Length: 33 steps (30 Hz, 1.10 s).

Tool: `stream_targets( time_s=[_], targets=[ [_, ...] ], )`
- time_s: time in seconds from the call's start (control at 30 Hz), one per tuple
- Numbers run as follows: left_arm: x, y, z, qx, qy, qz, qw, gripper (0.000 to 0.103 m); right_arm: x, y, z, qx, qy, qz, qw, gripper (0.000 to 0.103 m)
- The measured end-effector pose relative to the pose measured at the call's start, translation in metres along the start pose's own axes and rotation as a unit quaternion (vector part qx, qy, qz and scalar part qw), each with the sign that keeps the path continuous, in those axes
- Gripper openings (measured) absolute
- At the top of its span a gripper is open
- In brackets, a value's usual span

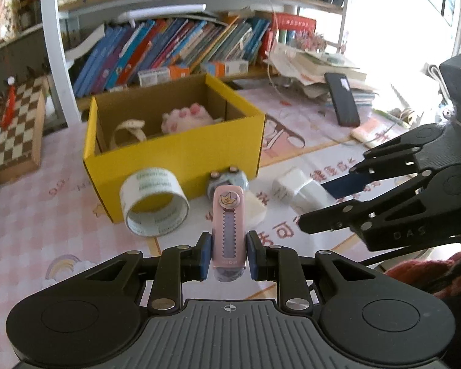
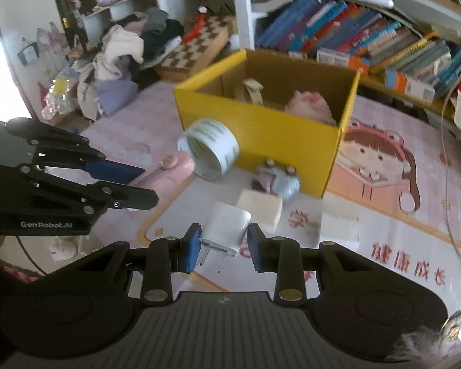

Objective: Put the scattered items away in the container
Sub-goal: 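Lift the box cutter in the left gripper and the charger in the right gripper over the yellow box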

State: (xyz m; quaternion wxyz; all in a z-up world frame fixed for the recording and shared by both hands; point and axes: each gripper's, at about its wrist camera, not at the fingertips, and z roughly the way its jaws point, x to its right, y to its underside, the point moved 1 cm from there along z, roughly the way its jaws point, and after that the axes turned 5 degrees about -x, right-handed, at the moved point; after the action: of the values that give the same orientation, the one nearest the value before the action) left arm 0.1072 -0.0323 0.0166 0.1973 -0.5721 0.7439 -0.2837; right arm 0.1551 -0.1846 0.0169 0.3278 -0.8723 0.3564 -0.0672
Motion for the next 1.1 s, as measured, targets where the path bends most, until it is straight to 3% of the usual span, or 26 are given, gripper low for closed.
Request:
stream_targets(
  time_s=[0.43, 1.1],
  targets=[
    [-0.006, -0.019, -0.023, 0.049, -0.010, -0.001, 0.9988, 0.023, -0.004, -0.032, -0.013, 0.033, -0.005, -0.042, 0.999, 0.031],
    [-0.037, -0.070, -0.009, 0.086, -0.028, -0.014, 0.9958, 0.023, 0.036, -0.088, 0.001, 0.066, 0.010, -0.063, 0.996, 0.031]
  ],
)
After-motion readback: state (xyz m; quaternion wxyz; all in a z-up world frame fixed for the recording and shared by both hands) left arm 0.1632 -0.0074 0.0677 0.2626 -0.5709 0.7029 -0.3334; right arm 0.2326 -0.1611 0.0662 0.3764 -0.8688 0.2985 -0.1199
